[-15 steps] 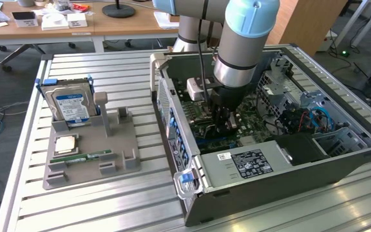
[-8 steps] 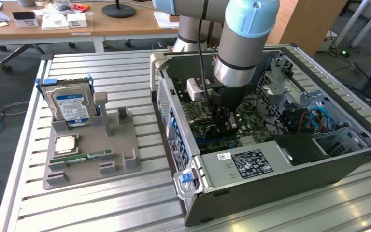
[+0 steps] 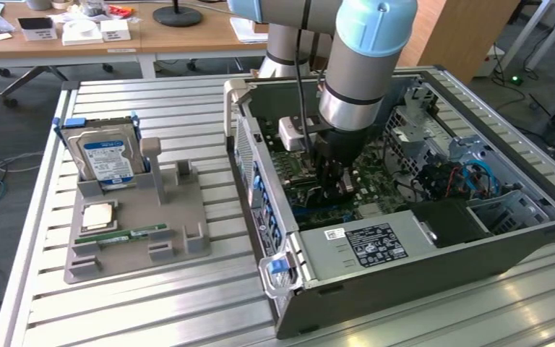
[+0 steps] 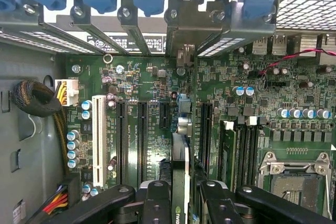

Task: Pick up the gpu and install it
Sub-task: 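Insert the gpu into the slot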

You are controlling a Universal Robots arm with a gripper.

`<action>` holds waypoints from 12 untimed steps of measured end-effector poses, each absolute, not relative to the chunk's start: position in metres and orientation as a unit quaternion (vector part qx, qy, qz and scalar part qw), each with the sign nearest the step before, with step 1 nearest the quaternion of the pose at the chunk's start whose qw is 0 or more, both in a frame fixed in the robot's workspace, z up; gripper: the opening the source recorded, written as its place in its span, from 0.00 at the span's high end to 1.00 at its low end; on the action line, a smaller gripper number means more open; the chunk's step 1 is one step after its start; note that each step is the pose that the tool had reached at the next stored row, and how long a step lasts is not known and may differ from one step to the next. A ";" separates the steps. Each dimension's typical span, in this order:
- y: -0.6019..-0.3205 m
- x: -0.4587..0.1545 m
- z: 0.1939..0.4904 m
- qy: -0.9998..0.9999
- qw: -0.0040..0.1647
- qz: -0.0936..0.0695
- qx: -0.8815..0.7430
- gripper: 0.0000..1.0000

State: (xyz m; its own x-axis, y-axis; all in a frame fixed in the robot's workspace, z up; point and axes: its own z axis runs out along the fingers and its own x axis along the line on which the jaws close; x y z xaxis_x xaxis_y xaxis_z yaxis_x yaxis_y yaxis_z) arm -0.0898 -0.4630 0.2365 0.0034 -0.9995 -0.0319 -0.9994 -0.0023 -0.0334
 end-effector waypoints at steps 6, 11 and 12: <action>-0.463 -0.090 0.236 0.706 0.023 0.000 -0.708 0.61; -0.463 -0.090 0.237 0.706 0.023 0.000 -0.708 0.49; -0.463 -0.090 0.237 0.706 0.023 0.000 -0.708 0.49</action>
